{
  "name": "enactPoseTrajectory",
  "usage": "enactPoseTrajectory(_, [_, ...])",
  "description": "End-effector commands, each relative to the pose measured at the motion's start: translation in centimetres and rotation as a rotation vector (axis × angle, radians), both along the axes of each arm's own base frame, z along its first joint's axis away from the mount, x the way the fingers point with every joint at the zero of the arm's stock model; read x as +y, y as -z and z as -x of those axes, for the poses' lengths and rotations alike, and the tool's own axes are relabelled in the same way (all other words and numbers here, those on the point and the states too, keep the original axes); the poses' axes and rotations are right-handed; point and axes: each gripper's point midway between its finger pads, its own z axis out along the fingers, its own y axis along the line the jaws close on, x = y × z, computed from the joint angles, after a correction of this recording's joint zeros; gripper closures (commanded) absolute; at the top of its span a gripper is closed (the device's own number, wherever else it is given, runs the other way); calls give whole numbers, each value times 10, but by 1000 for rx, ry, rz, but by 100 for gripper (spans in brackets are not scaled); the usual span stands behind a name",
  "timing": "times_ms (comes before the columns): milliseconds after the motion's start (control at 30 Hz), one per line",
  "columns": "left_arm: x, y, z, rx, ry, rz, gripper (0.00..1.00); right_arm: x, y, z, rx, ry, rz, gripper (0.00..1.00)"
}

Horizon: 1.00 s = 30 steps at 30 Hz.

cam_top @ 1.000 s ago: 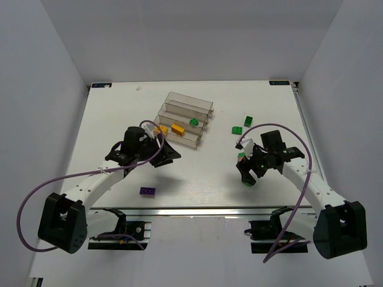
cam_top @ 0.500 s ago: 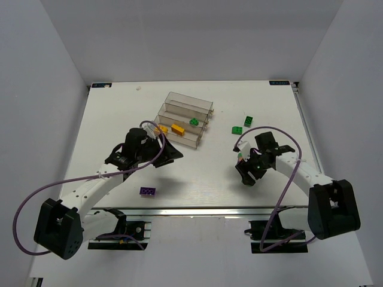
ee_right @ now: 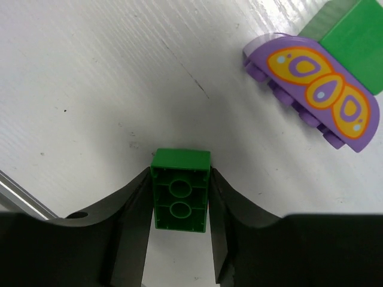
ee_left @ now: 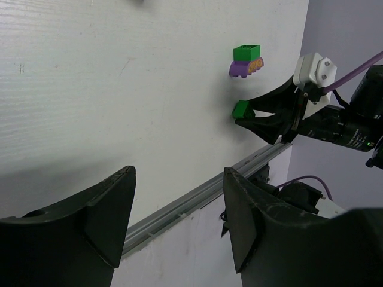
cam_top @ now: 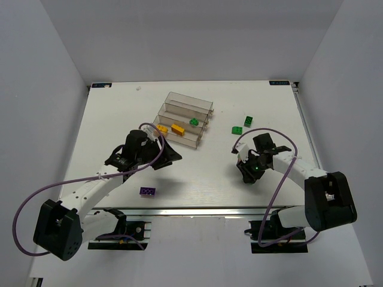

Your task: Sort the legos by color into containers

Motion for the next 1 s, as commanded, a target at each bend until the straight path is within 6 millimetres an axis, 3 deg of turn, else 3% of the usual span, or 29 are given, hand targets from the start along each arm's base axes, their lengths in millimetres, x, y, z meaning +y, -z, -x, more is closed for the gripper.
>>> enactPoseTrajectory(0, [2,-3,2,-18,-6,-2,30,10,-10,-3,-23,-62,-54,83])
enactPoseTrajectory(67, [2,-2,2,-16,-8,-3,30,26,-32,-7,-66,-131,-137,98])
enactPoseTrajectory(100, [2,-1,2,-16,-8,-3,30,34,-52,-14,-90,-158,-169,100])
enactPoseTrajectory(167, [3,-1,2,-16,-13,-7,30,50,-82,-25,-147,-215,-243,100])
enactPoseTrajectory(200, [4,-1,2,-22,-16,-8,30,66,-113,-40,-206,-248,-320,100])
enactPoseTrajectory(300, [6,-1,1,-26,-30,-14,30,92,-146,-70,-250,-238,-409,100])
enactPoseTrajectory(333, [7,-1,0,-27,-35,-17,30,107,-163,-97,-306,-238,-436,100])
enactPoseTrajectory(367, [8,0,1,-23,-38,-22,30,112,-168,-112,-322,-209,-439,100])
enactPoseTrajectory(400, [8,-2,1,-23,-42,-23,30,123,-159,-125,-270,-152,-453,100])
enactPoseTrajectory(433, [9,-1,1,-19,-45,-28,30,134,-180,-149,-332,-144,-484,100])
enactPoseTrajectory(567, [13,-6,2,-26,-59,-38,30,168,-184,-204,-338,-54,-523,100])
enactPoseTrajectory(600, [14,-5,3,-19,-62,-44,30,180,-167,-212,-303,-51,-518,100])
enactPoseTrajectory(633, [15,-6,4,-22,-63,-46,30,188,-167,-218,-299,-54,-528,100])
enactPoseTrajectory(667, [16,-5,5,-15,-68,-51,30,197,-183,-230,-330,-63,-545,100])
enactPoseTrajectory(700, [17,-6,6,-14,-68,-50,30,206,-166,-236,-296,-66,-534,100])
enactPoseTrajectory(733, [18,-6,6,-15,-74,-53,30,210,-164,-242,-294,-65,-533,100])
enactPoseTrajectory(767, [19,-7,8,-15,-78,-50,30,217,-177,-250,-325,-77,-546,100])
enactPoseTrajectory(800, [20,-6,8,-11,-85,-53,30,221,-167,-255,-313,-75,-537,99])
enactPoseTrajectory(967, [23,-6,12,-6,-96,-51,30,237,-154,-260,-333,-98,-516,79])
